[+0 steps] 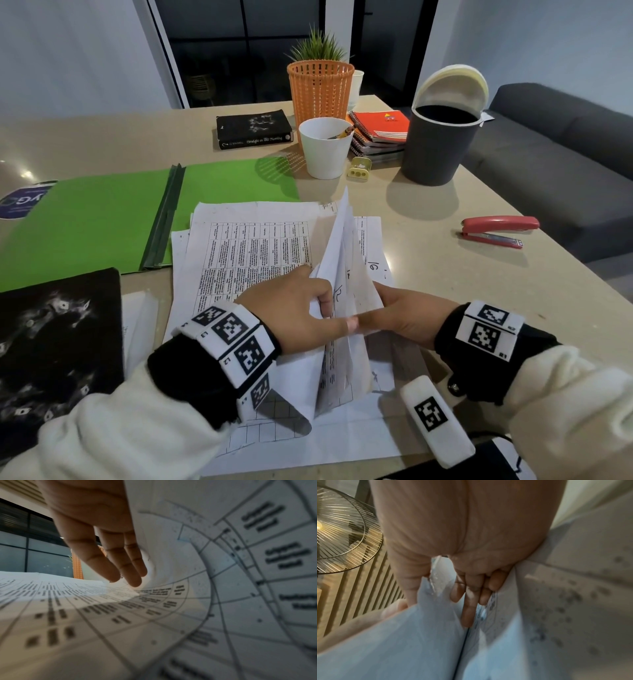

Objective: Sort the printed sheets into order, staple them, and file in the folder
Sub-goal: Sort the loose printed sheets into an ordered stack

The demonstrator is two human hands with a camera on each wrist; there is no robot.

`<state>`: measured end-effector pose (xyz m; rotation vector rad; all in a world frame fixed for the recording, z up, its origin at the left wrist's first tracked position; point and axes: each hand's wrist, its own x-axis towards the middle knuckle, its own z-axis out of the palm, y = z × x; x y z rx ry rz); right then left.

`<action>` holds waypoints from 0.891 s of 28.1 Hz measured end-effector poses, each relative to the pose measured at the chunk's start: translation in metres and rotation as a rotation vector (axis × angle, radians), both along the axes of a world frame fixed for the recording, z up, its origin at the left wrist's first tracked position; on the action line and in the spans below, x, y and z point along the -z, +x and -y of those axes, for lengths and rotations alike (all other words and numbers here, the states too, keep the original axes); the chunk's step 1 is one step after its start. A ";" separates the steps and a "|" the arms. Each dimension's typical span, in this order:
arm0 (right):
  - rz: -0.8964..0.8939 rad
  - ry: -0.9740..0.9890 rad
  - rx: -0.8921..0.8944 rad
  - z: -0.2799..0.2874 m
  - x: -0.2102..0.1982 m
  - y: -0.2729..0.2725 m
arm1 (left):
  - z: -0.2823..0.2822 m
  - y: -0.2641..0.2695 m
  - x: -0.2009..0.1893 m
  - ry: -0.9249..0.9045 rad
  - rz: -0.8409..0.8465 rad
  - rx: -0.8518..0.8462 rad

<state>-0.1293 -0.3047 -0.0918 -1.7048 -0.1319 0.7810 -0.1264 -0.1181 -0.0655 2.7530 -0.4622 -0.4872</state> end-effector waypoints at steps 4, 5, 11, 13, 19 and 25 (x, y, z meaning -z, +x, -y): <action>-0.007 0.018 -0.003 0.000 0.001 0.001 | 0.001 0.000 -0.001 -0.014 0.007 0.009; -0.009 0.015 0.001 0.000 0.002 0.001 | 0.001 0.001 -0.001 -0.019 -0.004 0.010; -0.045 0.007 0.061 0.002 0.004 0.000 | -0.002 0.003 -0.004 -0.061 -0.027 0.003; -0.048 0.001 0.068 0.003 0.003 0.000 | -0.002 0.004 -0.004 -0.066 -0.033 -0.004; -0.063 -0.027 0.092 0.000 0.000 -0.001 | -0.002 0.001 -0.005 -0.040 -0.001 0.014; -0.062 -0.037 0.081 0.001 -0.002 -0.002 | -0.004 0.002 -0.009 -0.103 -0.013 0.055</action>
